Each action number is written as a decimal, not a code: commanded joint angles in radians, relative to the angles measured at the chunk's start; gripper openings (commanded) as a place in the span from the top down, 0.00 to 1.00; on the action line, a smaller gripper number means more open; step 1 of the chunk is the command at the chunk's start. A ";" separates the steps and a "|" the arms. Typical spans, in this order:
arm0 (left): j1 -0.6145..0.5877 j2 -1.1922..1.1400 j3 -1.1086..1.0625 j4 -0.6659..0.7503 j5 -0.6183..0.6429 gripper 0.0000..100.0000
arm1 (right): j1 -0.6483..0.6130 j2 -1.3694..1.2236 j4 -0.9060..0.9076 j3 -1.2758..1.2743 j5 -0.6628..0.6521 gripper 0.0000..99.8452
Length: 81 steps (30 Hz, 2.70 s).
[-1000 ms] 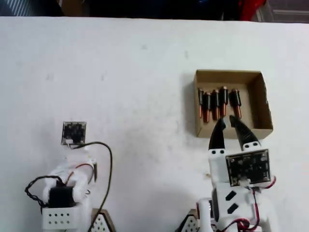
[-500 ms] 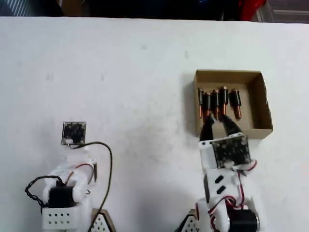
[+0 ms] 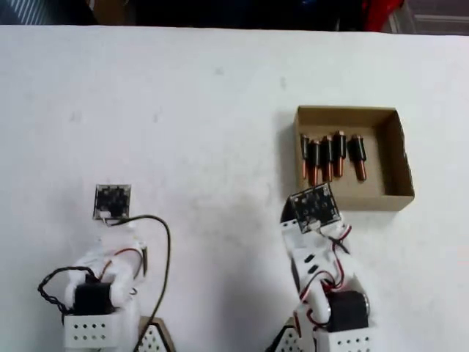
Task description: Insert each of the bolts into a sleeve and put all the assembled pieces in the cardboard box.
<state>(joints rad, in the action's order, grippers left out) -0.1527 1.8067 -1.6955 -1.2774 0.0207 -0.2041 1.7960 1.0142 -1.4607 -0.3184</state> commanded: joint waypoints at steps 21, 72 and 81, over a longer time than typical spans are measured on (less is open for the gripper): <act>-0.008 0.012 0.002 -0.006 -0.008 0.98 | -0.007 0.007 -0.070 -0.098 0.011 0.95; -0.002 0.012 0.002 -0.006 -0.011 0.98 | 0.113 0.004 0.252 -0.230 0.241 0.95; 0.019 0.012 0.003 -0.008 -0.095 0.98 | 0.113 0.005 0.222 -0.230 0.104 0.95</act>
<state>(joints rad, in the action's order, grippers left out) -0.1496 1.8067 -1.6955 -1.2774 -0.0637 -0.0997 1.7929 1.2597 -1.6817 -0.0882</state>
